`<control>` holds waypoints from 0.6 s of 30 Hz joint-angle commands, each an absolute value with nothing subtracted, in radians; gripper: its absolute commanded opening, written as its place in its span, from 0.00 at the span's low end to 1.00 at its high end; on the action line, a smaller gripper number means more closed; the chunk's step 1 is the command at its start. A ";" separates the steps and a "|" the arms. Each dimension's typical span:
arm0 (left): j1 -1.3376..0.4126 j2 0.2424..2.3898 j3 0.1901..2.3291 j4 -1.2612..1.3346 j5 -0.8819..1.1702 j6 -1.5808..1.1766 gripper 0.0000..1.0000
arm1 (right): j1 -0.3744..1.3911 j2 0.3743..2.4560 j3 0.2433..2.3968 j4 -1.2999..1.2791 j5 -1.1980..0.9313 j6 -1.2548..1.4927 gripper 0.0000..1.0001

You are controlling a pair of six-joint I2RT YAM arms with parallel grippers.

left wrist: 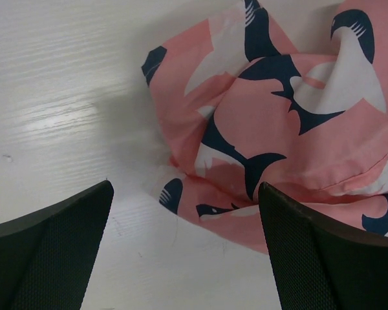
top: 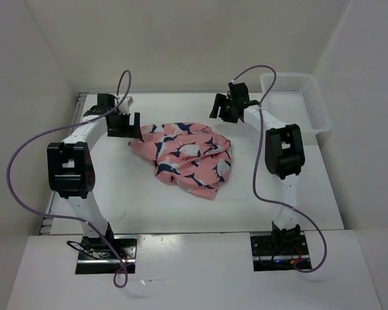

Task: Fold and stack the shorts
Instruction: Move the shorts to the center of the board

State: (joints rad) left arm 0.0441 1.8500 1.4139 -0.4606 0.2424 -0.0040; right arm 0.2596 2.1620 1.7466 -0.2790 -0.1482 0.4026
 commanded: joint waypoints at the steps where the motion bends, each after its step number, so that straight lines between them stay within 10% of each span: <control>1: 0.049 1.910 1.437 -0.462 0.339 0.000 0.99 | 0.281 2.175 1.804 -0.336 -0.219 0.390 0.76; 13: 0.031 2.059 1.404 -0.543 0.586 0.000 0.83 | 0.379 1.979 1.411 -0.225 -0.253 0.391 0.74; 18: 0.040 2.048 1.404 -0.541 0.595 0.000 0.44 | 0.379 2.023 1.402 -0.215 -0.294 0.423 0.44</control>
State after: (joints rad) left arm 0.0368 2.0445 1.4242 -0.5190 0.5358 -0.0090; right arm 0.3740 2.0502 1.4101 -0.2802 -0.2577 0.3981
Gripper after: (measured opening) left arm 0.512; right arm 0.505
